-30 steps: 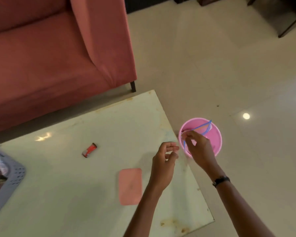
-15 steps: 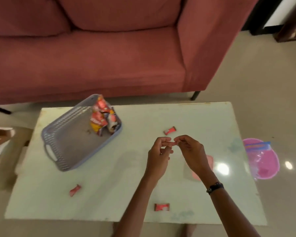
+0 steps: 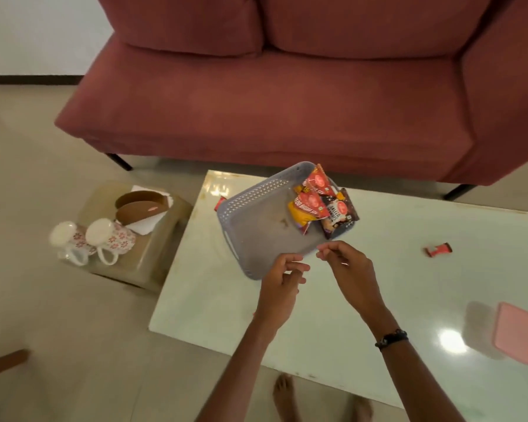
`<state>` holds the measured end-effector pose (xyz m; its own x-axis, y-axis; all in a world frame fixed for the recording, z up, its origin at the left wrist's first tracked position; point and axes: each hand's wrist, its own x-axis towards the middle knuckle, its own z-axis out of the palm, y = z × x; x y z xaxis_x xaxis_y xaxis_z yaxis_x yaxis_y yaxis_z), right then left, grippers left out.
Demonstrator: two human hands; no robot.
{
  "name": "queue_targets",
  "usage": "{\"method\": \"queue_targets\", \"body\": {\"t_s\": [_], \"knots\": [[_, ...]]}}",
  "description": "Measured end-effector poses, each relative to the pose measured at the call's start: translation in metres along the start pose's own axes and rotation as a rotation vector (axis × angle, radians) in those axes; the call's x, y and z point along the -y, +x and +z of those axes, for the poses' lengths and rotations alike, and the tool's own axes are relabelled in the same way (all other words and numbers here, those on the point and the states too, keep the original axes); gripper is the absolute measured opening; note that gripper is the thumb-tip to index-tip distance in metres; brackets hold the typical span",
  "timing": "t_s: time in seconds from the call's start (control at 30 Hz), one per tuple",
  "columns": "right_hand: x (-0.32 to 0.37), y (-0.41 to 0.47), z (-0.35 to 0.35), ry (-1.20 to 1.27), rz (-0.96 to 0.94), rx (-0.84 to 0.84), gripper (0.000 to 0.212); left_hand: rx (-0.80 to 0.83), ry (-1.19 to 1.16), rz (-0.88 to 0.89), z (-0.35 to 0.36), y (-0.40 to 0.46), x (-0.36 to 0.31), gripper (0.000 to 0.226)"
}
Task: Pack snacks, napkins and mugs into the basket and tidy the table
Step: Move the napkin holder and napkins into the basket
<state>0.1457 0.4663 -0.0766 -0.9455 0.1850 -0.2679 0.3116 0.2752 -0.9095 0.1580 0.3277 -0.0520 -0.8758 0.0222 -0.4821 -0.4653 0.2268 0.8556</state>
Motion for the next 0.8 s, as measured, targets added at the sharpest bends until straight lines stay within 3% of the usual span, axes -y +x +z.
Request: {"method": "queue_targets", "body": {"t_s": [0.43,0.8], "knots": [[0.019,0.027,0.09,-0.055,-0.048,0.238,0.015,-0.24,-0.155,-0.121,-0.081,0.02,0.04,0.016],[0.07,0.073,0.241,-0.171,-0.218,0.425,0.017,-0.44,-0.327,-0.127,-0.197,0.059,0.062,0.018]]}}
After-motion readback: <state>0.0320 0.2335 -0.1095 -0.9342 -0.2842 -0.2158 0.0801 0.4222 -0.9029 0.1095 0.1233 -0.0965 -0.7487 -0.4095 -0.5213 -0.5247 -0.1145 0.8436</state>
